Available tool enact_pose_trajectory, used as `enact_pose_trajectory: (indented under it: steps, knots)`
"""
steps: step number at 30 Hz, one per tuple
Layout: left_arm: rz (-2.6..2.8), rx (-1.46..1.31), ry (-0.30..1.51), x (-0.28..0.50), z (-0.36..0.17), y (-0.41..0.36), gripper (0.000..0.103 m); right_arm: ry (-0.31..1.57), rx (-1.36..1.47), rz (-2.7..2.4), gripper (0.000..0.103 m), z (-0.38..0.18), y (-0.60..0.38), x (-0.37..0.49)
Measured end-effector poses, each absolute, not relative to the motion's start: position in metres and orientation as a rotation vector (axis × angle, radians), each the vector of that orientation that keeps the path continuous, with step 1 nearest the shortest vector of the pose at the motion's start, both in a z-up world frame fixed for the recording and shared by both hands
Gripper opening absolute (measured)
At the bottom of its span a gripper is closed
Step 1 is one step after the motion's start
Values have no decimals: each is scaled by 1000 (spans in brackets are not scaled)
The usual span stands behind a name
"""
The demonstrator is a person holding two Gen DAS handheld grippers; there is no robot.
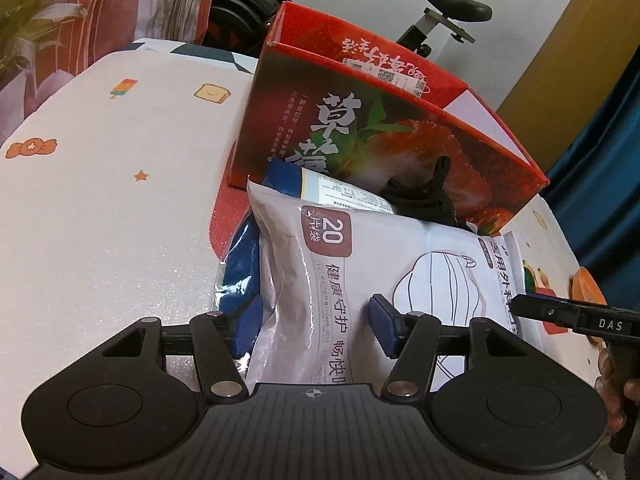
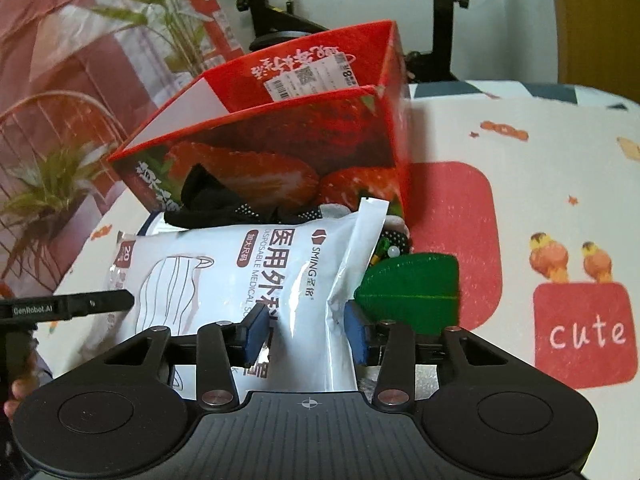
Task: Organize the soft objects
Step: 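Close the right tool on the white mask bag and lift it, then carry the white mask bag over the red box and lower it inside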
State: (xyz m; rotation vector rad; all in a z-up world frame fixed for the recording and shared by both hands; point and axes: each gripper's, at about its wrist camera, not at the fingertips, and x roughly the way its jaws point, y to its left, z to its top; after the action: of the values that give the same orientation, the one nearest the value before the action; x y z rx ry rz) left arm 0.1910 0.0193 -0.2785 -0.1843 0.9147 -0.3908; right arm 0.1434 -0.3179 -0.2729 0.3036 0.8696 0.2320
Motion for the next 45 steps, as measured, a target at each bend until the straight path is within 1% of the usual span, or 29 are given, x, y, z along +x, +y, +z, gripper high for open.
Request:
enact_pose_trajectory:
  steps: [1,3,5,6,8,9,10,18,28,45]
  knots:
    - [-390,-186,915,191,-279,19,64,879,314,229,47,-275,-319,145]
    - [-388,-190,919,192,-280,19,65,903,356,220,49,-282,-323,147]
    - [-391,-199,922,193,-282,19,65,902,412,228,41,-286,-327,147]
    - [-390,-201,922,193,-282,19,63,898,423,235,35,-286,-326,146]
    - [-389,-192,921,193,-279,18,60,887,370,226,32,-278,-319,144]
    - [-389,-187,917,192,-277,19,57,883,332,224,27,-274,-314,144]
    - [-390,-188,915,192,-275,19,57,874,298,223,27,-268,-310,142]
    - [-381,-226,858,186,-251,28,57,799,174,233,27,-229,-290,136]
    - [-369,-201,746,179,-217,30,57,728,125,248,27,-201,-279,135]
    - [-360,-153,626,208,-162,22,57,611,90,272,26,-147,-278,167]
